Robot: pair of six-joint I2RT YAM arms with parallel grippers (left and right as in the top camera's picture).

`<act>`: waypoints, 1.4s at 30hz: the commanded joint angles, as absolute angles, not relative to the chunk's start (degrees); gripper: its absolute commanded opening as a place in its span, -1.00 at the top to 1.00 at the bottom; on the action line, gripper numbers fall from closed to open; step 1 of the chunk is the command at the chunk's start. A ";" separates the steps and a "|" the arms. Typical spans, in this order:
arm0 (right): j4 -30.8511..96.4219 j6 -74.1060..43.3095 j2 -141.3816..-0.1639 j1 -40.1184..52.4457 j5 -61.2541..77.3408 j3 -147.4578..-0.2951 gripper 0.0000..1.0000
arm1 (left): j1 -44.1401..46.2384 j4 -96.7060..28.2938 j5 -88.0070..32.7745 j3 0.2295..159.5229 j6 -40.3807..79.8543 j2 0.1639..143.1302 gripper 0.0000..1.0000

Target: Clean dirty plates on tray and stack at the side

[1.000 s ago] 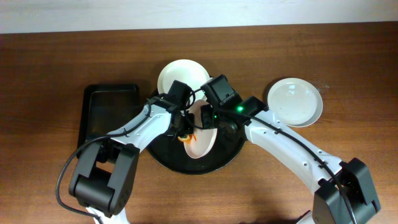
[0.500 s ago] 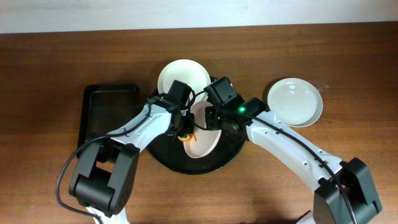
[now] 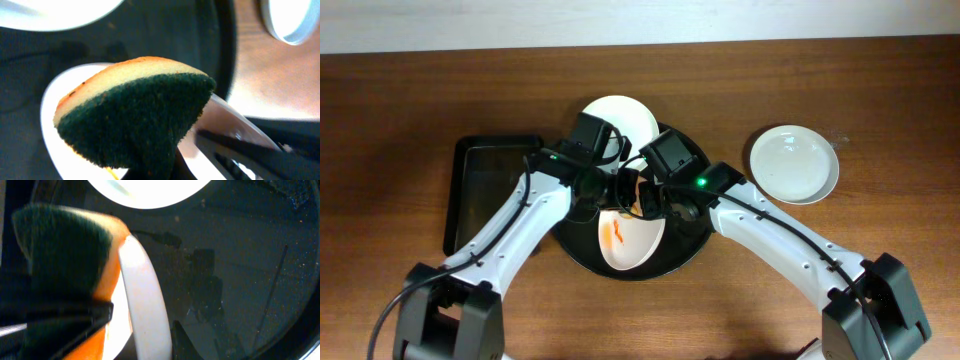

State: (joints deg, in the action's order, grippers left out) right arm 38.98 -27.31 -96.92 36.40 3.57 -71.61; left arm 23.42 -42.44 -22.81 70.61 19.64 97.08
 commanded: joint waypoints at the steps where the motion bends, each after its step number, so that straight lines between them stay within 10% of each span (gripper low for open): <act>1: 38.54 -27.03 -97.10 35.24 2.92 -71.90 0.92 | 21.52 -44.14 -35.29 70.81 16.34 96.99 1.00; 42: 37.47 -21.47 -97.08 31.05 1.50 -76.40 0.92 | 31.31 -1.83 -21.02 43.86 31.48 97.06 1.00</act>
